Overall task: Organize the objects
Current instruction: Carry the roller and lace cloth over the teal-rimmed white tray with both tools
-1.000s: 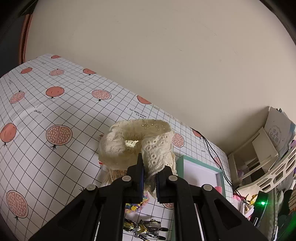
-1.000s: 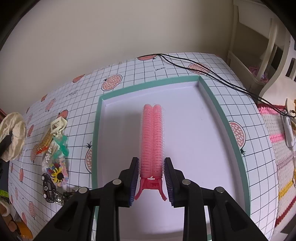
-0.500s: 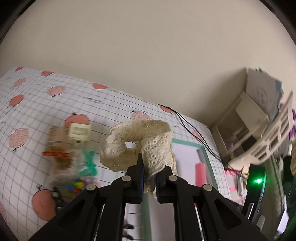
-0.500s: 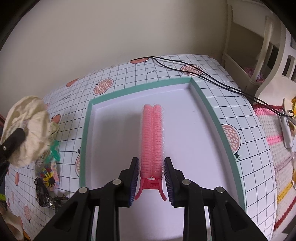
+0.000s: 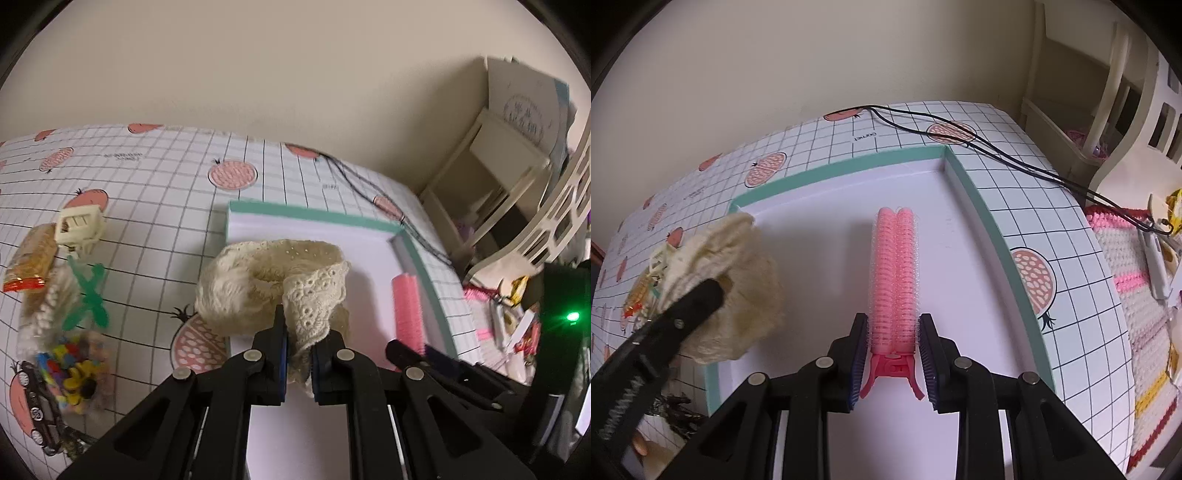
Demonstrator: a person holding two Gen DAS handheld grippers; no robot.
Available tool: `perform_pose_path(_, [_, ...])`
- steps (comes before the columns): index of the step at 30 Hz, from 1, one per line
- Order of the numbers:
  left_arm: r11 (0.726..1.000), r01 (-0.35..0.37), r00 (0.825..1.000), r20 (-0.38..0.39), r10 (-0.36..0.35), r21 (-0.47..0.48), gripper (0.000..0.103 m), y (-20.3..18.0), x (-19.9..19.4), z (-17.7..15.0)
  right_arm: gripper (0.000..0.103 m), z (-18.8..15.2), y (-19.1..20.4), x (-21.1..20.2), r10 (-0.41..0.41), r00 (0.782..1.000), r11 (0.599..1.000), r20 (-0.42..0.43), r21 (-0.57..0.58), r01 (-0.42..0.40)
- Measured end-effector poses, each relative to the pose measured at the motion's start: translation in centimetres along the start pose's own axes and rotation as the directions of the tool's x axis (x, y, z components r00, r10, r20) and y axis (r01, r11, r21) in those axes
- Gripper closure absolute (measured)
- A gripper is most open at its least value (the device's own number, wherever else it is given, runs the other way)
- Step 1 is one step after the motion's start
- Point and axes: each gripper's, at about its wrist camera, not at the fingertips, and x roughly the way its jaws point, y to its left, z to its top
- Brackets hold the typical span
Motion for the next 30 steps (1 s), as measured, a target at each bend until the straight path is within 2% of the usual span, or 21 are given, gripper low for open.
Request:
perform_pose_path(13, [0.996,-0.078,0.993,-0.083,0.081,0.036,0.093,0.4,2.8,-0.7,0.074,-0.2,-0.5,1.9,-0.008,0.999,1.000,-0.039,0.006,0.009])
perform_pose_path(25, [0.999,-0.050,0.993,-0.113,0.047,-0.021,0.092,1.1,2.8,-0.8,0.073,-0.2,-0.8,1.8,-0.007,0.999,1.000,-0.037,0.016,0.007])
perform_pose_path(28, [0.999,-0.039,0.993,-0.116,0.036,-0.023,0.088,0.9,2.5,-0.7,0.072,-0.3,-1.0,1.4,-0.002,0.999,1.000,-0.032,0.026,0.002])
perform_pose_path(30, [0.999,-0.040,0.993,-0.115,0.038,-0.012,0.077,0.7,2.3,-0.7,0.066,-0.2,-1.1,1.1,0.001,1.000,1.000,-0.021,0.030,0.000])
